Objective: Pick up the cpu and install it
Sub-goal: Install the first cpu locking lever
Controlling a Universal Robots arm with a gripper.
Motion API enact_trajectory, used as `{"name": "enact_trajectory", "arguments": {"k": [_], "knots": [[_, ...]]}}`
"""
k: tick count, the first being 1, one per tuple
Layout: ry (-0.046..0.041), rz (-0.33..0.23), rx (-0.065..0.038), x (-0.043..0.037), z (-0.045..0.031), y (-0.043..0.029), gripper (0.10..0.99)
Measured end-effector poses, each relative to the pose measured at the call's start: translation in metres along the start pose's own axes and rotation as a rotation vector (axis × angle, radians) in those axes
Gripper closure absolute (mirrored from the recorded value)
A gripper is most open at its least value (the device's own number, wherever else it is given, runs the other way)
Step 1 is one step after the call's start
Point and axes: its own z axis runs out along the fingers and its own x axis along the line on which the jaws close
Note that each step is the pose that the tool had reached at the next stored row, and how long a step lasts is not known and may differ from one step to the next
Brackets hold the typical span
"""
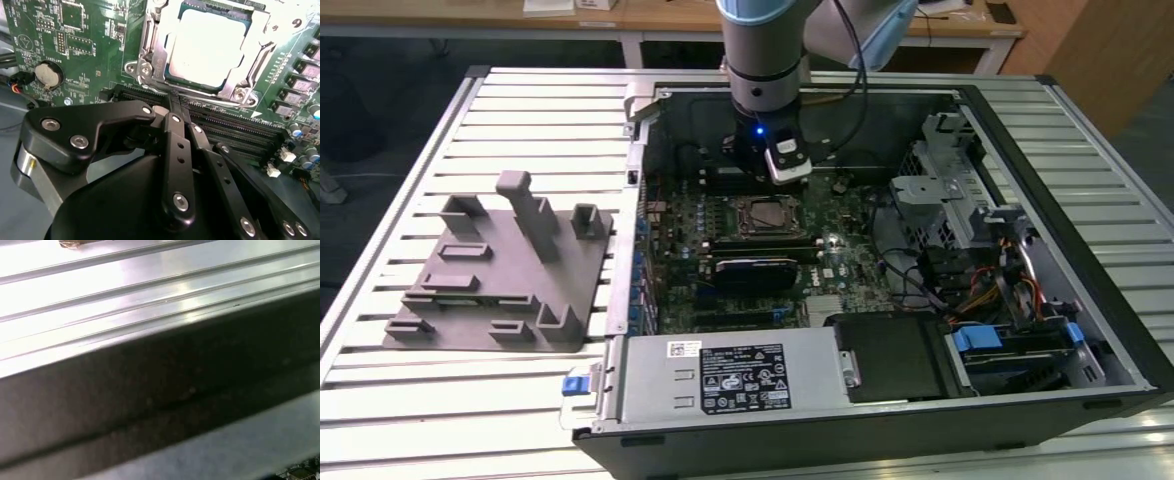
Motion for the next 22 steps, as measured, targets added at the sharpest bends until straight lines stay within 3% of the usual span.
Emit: {"name": "enact_trajectory", "arguments": {"k": [8,15,17,20,22], "knots": [[-0.0024,0.000,0.005,-0.0014,-0.0145,0.0022,0.980],[-0.0034,0.001,0.008,-0.0014,-0.0148,0.0022,0.980],[-0.0068,-0.002,0.024,-0.0014,-0.0146,0.0022,0.980],[-0.0148,-0.007,0.063,-0.0015,-0.0144,0.0021,0.980],[-0.0174,-0.009,0.083,-0.0019,-0.0144,0.0008,0.980]]}}
